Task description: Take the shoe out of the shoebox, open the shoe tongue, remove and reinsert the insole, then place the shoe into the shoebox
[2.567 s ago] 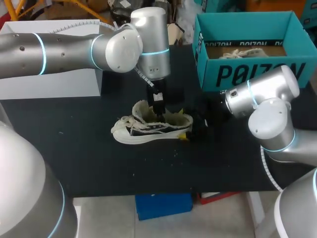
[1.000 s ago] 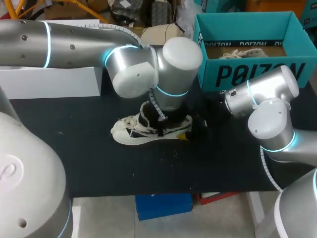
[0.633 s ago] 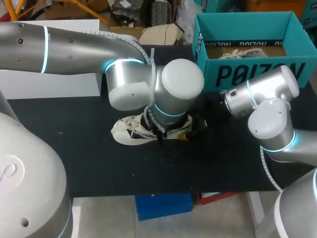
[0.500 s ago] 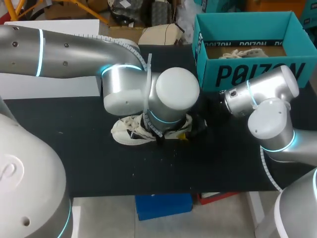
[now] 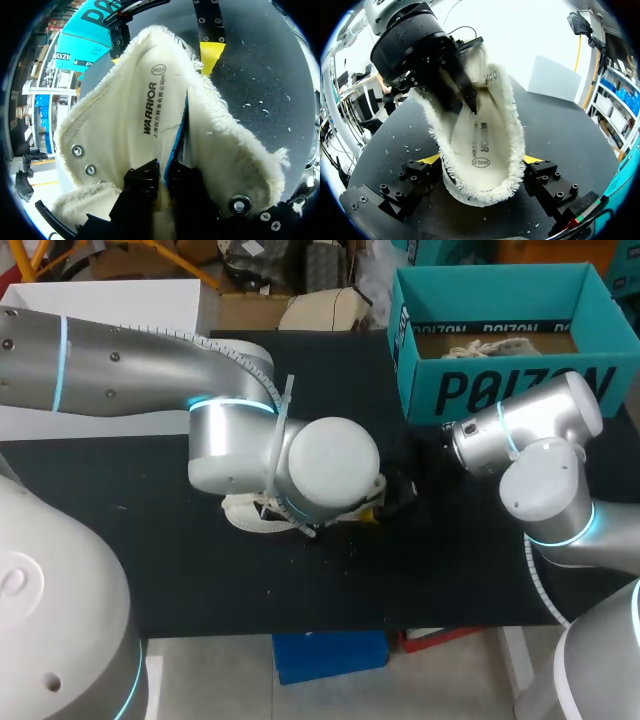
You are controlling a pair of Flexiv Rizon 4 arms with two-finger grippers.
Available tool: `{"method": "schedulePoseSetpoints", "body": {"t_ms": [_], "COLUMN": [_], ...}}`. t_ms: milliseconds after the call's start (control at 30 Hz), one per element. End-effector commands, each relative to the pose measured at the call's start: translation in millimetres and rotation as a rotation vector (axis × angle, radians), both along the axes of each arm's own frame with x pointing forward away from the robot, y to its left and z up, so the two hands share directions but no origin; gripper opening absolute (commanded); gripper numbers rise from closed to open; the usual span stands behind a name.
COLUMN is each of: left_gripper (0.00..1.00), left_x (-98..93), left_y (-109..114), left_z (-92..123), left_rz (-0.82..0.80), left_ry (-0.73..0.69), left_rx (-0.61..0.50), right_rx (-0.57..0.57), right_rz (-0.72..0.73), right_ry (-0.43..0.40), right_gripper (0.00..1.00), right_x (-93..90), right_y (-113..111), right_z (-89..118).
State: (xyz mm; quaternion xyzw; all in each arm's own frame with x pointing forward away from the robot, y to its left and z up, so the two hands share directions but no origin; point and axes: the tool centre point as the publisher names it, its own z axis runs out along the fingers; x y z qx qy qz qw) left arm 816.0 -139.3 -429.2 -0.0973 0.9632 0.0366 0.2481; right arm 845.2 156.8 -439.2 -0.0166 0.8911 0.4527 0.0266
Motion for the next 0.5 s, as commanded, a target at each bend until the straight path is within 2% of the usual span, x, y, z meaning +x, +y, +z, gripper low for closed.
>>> {"method": "schedulePoseSetpoints", "body": {"t_ms": [33,100,300,500], "left_gripper": [0.00,0.00,0.00,0.00], "left_x": [15.6,13.6,2.8,-11.1], "left_y": [24.3,21.6,15.1,4.7], "left_z": [-42.3,-40.1,-28.8,-18.4], "left_rz": [-0.029,-0.047,-0.120,-0.181], "left_ry": [0.063,0.104,0.262,0.401], "left_rx": [-0.029,-0.007,-0.065,-0.171], "right_rx": [-0.001,-0.001,-0.001,-0.001], "right_rz": [-0.003,-0.003,-0.003,-0.003], "right_ry": [0.002,0.002,0.002,0.002], "right_gripper": [0.00,0.00,0.00,0.00], "right_x": [3.5,3.5,3.5,3.5], "right_y": [-4.4,-4.4,-4.4,-4.4], "right_z": [-2.3,-2.3,-2.3,-2.3]}}
